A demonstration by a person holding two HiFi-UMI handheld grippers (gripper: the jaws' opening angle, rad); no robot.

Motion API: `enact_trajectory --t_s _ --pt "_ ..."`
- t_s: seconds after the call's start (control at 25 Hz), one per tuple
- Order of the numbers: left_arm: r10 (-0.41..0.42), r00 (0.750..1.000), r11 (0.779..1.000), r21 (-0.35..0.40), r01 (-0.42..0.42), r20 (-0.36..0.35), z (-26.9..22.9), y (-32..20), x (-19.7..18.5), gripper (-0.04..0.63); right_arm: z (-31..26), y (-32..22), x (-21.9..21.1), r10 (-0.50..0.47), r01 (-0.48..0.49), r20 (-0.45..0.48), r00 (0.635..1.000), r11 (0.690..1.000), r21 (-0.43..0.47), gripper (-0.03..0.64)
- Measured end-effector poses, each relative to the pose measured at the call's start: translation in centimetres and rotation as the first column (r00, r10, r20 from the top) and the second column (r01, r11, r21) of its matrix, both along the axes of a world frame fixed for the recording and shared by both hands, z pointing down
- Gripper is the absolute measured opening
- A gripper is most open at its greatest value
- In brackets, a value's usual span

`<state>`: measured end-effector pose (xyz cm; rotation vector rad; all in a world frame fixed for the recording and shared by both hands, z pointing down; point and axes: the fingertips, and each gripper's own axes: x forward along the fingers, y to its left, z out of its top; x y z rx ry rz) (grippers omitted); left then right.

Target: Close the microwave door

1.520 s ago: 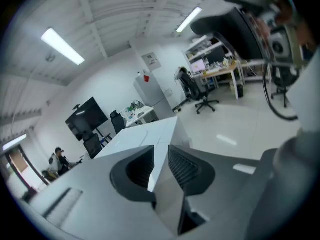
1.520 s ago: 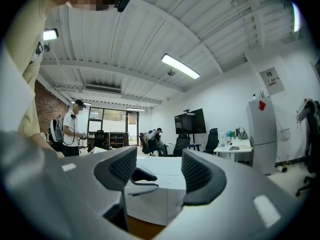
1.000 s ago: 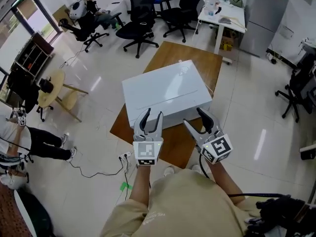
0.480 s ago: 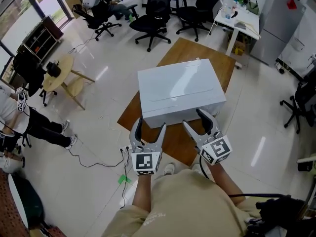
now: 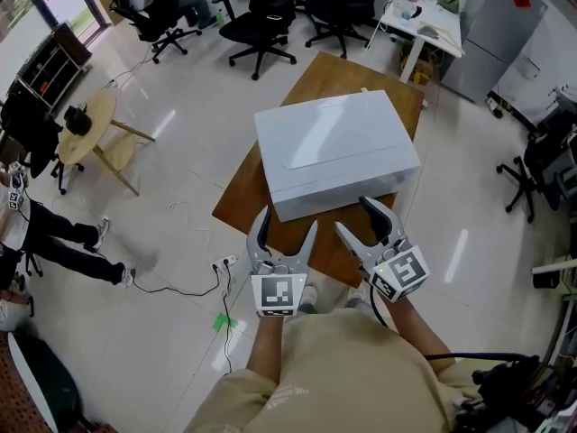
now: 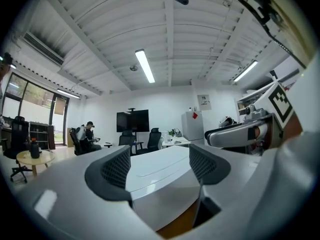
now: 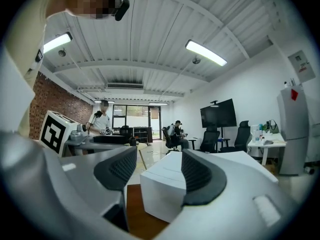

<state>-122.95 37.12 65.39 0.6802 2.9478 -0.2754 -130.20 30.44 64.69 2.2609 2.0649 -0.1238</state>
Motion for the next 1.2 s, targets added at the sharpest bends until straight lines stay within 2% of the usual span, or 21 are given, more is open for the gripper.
enact_trajectory --t_s 0.08,0.2,0.36,0.44,0.6,0.72,0.76,0.92,1.04,1.08,1.16,1.2 --pt "0.035 0.999 0.998 0.052 -0.033 -0.04 1.2 0.5 1.2 0.354 0.5 0.3 1.8 0.021 -0.021 0.008 1.0 1.0 0.014 0.268" --pt "0.082 0.997 0.997 0.015 -0.082 0.005 1.6 1.1 2.4 0.354 1.2 0.3 3.9 0.047 -0.048 0.029 0.998 0.998 0.039 0.268" --pt "0.076 0.997 0.997 0.019 -0.076 0.026 1.3 2.1 5.5 0.354 1.3 0.9 7.0 0.037 -0.041 0.056 0.998 0.996 0.076 0.27" --pt "0.061 0.998 0.997 0.037 -0.062 0.029 1.0 1.0 5.7 0.354 0.3 -0.3 7.2 0.018 -0.022 0.061 0.998 0.997 0.071 0.27" --pt "0.038 0.999 0.996 0.078 -0.038 0.007 0.5 -6.1 6.1 0.348 -1.1 -5.6 6.9 -0.035 0.035 0.045 0.998 0.999 0.005 0.27" --pt "0.02 0.999 0.999 -0.026 -0.02 0.033 -0.2 -11.7 6.2 0.342 -0.3 -9.3 6.7 -0.057 0.057 0.007 0.998 0.998 -0.032 0.272" --pt "0.001 0.999 0.999 -0.039 0.0 0.035 0.1 -13.5 6.0 0.336 0.4 -10.9 6.1 -0.056 0.056 -0.014 0.998 0.998 -0.038 0.274" --pt "-0.036 0.999 0.999 -0.039 0.036 0.007 1.8 -21.8 4.0 0.328 3.4 -19.4 1.9 -0.027 0.021 -0.097 0.995 0.998 -0.056 0.291" --pt "-0.019 0.999 0.998 -0.054 0.017 -0.046 2.4 -27.9 -1.0 0.328 3.8 -25.5 -3.8 -0.03 0.017 -0.163 0.986 0.997 -0.076 0.293" --pt "-0.021 0.997 0.999 -0.035 0.018 -0.073 2.8 -29.8 -2.6 0.328 4.2 -27.1 -5.6 -0.035 0.022 -0.17 0.985 0.997 -0.076 0.295" --pt "-0.048 0.99 0.997 0.053 0.056 -0.13 3.5 -32.7 -4.0 0.328 4.9 -29.1 -7.3 -0.058 0.048 -0.164 0.985 0.997 -0.068 0.306" --pt "-0.069 0.989 0.996 0.053 0.076 -0.131 3.2 -33.5 -3.8 0.328 4.8 -29.6 -7.0 -0.079 0.069 -0.155 0.985 0.995 -0.066 0.328"
